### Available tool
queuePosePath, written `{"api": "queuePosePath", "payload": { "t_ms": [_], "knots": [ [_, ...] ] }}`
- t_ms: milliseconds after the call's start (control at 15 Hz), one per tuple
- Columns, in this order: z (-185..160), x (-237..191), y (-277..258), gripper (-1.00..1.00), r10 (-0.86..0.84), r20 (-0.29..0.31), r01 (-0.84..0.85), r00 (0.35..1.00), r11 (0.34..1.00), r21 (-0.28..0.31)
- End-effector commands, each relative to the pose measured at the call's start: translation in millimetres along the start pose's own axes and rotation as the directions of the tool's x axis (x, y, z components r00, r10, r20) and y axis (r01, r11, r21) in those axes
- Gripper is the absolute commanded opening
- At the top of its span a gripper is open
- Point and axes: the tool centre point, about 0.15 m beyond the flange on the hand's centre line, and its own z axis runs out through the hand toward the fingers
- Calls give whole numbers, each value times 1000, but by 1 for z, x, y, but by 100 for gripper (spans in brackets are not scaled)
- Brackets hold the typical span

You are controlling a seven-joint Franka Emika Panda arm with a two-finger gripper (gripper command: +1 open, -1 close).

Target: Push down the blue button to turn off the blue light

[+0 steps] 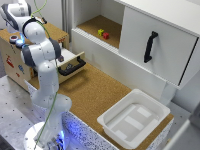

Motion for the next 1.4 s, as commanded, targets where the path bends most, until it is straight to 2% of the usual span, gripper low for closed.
{"api": "queuePosePath", "payload": {
  "t_ms": [0,133,267,467,733,1067,1200,1333],
  "knots": [
    [-31,5,-13,-100,-20,108,31,994,994,-103],
    [-37,8,-22,-100,-44,133,59,990,992,-112],
    [-32,10,-25,-100,-66,141,77,988,994,-79],
    [-25,13,-19,-100,-76,147,86,986,994,-65],
    [-6,20,0,-100,-99,159,109,982,992,-61],
    [20,26,4,-100,-153,212,161,965,987,-23],
    [6,23,4,-100,-139,221,154,965,987,-51],
    [-25,11,9,-100,-78,223,104,972,989,-109]
  ]
}}
